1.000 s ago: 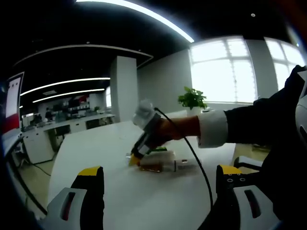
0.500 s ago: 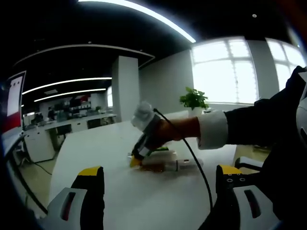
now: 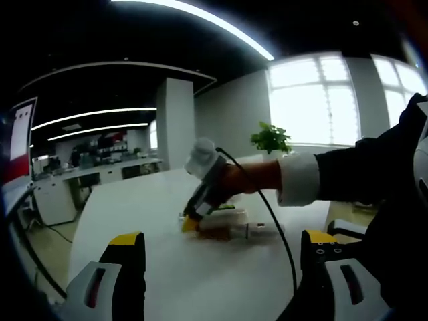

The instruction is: Arrange the skincare products in the storage area until every visible bottle or jar stands upright without overlapping.

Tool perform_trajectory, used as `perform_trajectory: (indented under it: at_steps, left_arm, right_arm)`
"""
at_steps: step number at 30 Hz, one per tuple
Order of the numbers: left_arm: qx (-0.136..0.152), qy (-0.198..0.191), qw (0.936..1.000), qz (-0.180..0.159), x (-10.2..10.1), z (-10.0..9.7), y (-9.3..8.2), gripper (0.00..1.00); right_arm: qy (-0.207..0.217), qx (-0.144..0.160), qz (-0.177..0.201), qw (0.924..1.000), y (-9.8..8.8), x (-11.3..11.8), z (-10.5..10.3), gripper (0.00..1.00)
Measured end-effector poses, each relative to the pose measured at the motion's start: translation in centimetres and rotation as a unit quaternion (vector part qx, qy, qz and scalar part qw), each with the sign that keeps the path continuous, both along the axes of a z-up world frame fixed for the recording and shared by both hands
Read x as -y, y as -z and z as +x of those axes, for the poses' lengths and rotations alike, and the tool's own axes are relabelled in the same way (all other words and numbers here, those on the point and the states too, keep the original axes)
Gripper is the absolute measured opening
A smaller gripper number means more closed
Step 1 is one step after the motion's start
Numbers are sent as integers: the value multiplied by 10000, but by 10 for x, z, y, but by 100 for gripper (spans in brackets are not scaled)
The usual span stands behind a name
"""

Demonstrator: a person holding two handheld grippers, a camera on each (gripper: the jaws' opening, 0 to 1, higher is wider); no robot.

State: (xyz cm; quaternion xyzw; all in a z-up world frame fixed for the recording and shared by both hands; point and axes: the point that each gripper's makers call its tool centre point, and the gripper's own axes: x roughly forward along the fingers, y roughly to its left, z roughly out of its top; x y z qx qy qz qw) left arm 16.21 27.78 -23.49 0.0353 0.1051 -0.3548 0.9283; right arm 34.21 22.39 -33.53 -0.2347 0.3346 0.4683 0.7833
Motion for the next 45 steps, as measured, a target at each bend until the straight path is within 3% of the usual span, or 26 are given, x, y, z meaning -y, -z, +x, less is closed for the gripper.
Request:
perform_trajectory:
  at_steps: [10,20,36,45]
  left_arm:
    - [34,-5,10000,-64,-1,0,-3,98]
    - [62,-10,10000,-47,3,1,-4,98]
    - [-24,-37,10000,1,7,5,3,98]
    - [-28,-71,10000,25,8,7,5,97]
  right_arm:
    - [-127,101,277,9995,-28,-2,19,26]
    - [-353,285,503,9977,-43,-5,8,26]
    - [-487,405,1286,9897,-77,13,-5,26]
    - [-617,536,1520,9850,-90,22,-18,26]
